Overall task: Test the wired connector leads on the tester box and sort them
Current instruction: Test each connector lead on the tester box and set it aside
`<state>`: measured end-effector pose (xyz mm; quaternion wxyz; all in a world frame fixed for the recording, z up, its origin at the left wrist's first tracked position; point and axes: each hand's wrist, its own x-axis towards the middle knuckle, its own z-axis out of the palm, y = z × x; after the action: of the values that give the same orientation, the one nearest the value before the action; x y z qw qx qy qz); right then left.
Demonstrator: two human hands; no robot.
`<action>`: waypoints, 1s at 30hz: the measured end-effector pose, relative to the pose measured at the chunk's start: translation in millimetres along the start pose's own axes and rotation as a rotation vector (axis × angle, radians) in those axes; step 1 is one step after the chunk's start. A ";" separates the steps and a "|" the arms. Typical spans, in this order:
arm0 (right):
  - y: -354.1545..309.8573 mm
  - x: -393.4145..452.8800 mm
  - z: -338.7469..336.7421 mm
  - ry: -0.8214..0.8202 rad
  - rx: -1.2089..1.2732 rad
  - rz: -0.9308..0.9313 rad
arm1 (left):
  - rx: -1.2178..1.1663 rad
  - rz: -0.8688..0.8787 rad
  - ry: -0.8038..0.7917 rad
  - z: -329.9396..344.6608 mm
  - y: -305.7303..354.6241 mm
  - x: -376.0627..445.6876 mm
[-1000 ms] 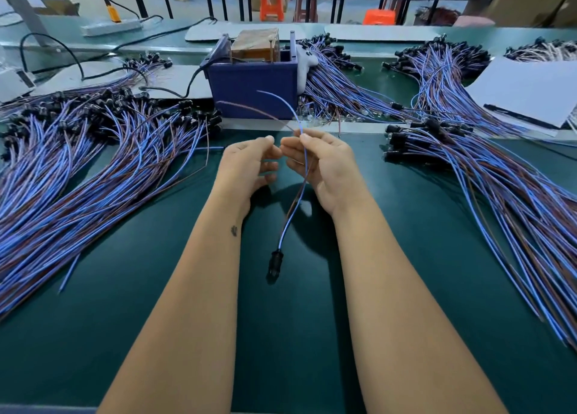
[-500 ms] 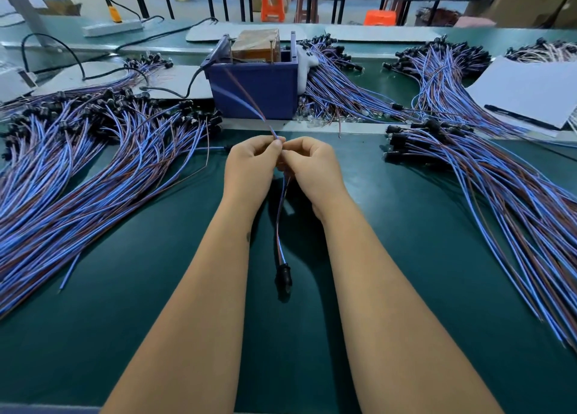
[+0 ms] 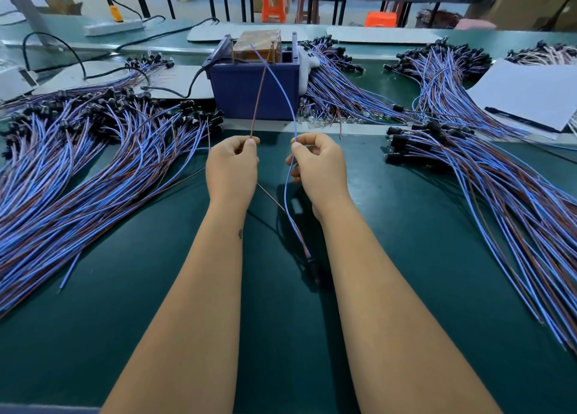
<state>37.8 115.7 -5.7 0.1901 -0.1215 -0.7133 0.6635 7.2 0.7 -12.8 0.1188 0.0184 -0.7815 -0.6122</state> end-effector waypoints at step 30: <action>-1.3 6.3 -2.4 0.066 0.109 0.078 | -0.267 -0.114 0.183 -10.9 2.6 11.8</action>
<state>33.3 120.4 -3.7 0.1936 -0.1605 -0.6641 0.7041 -1.6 -11.1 -6.0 0.1557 0.1025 -0.6768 -0.7121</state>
